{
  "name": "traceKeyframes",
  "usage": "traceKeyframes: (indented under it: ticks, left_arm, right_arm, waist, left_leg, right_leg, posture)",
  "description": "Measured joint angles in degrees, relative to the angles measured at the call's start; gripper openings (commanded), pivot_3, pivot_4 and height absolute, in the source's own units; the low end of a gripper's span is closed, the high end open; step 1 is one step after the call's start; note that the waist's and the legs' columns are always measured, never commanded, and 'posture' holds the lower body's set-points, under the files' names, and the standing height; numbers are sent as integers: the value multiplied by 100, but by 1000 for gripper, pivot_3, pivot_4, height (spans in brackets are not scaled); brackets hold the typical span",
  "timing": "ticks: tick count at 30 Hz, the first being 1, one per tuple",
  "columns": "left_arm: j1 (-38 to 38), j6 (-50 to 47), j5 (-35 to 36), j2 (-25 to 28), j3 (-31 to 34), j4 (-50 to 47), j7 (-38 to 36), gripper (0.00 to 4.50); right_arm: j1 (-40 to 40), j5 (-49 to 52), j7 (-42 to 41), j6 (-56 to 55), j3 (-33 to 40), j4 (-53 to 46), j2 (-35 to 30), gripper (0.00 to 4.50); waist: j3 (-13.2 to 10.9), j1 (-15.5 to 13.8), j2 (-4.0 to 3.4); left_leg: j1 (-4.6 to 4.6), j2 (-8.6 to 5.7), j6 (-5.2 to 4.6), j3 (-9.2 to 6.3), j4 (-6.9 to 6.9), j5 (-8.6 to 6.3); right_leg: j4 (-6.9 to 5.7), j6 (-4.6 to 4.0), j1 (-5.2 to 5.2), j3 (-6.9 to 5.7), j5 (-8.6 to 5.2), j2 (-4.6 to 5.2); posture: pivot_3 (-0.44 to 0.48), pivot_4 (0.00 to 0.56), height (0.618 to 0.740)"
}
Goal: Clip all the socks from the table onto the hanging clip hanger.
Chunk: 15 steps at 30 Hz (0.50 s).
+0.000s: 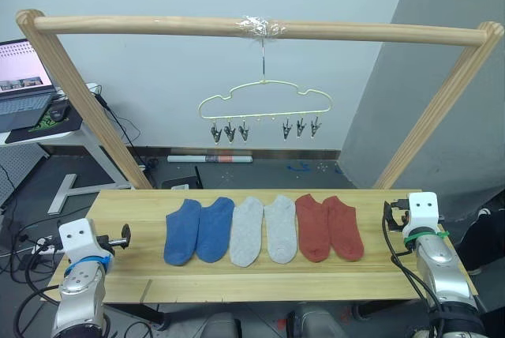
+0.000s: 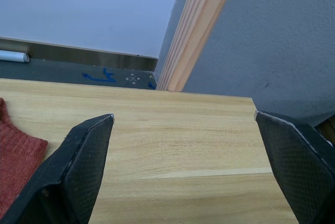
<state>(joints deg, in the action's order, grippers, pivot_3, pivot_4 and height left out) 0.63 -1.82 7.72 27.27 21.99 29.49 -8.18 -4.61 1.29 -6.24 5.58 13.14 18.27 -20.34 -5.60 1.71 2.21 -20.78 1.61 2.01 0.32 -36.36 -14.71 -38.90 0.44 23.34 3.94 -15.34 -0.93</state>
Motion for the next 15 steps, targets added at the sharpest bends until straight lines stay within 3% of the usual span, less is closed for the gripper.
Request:
traceKeyframes:
  ticks: [1, 15]
  left_arm:
    - [0, 0, 0, 0, 0, 0, 0, 4482]
    - [-305, 14, 2, -59, 69, -263, 144, 4482]
  right_arm:
    - [0, 0, 0, 0, 0, 0, 0, 4500]
    - [-271, 2, -116, -212, 2, 410, -117, 4500]
  waist:
    - [0, 0, 0]
    - [2, -143, 3]
  left_leg:
    - [0, 0, 0, 0, 0, 0]
    - [1, 0, 0, -5, 0, 0]
  right_leg:
    - [0, 0, 0, 0, 0, 0]
    - [-2, -1, -4, -3, 0, 1]
  posture:
    - [132, 70, 740]
    - [158, 70, 740]
